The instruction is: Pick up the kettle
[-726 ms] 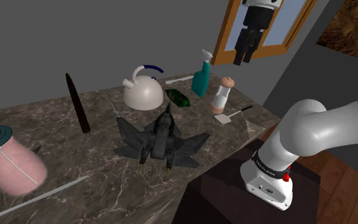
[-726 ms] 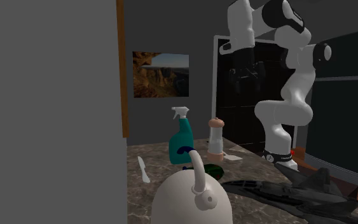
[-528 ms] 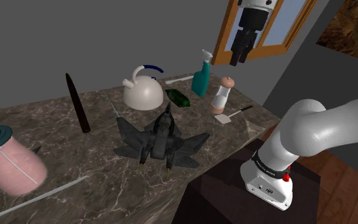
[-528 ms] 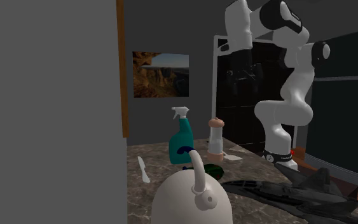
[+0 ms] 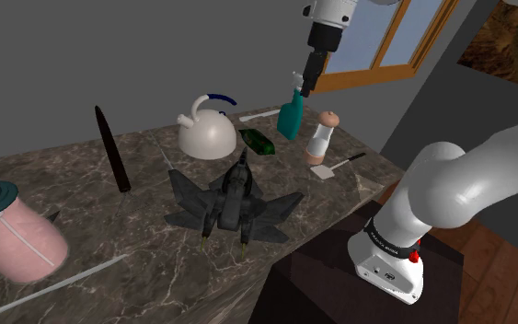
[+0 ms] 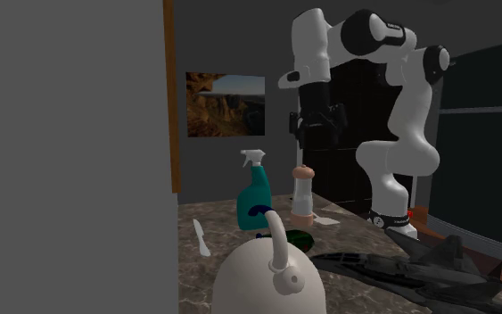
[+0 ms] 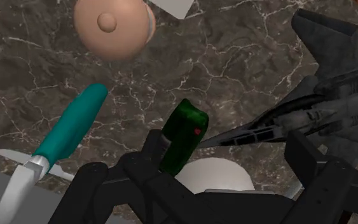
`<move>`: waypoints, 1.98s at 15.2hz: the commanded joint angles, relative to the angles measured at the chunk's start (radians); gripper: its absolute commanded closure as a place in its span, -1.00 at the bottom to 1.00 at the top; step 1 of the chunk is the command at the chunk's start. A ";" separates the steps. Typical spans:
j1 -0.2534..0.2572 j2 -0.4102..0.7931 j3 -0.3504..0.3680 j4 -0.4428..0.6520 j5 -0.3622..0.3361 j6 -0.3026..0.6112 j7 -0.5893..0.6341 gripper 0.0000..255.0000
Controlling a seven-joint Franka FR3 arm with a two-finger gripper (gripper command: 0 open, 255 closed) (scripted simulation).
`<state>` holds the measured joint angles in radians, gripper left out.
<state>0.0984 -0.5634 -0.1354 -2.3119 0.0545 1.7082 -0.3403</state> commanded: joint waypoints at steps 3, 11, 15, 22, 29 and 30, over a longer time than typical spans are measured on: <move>0.049 0.134 -0.023 0.053 0.015 0.108 -0.140 -1.00; 0.133 0.398 -0.041 0.217 0.082 0.253 -0.411 -1.00; 0.162 0.523 -0.031 0.318 0.123 0.296 -0.539 -1.00; 0.197 0.726 0.015 0.518 0.182 0.337 -0.739 -1.00; 0.210 0.822 0.045 0.589 0.203 0.379 -0.828 -1.00; 0.210 0.825 0.046 0.580 0.205 0.391 -0.831 -1.00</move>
<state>0.3079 0.2585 -0.0901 -1.7240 0.2572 2.0883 -1.1672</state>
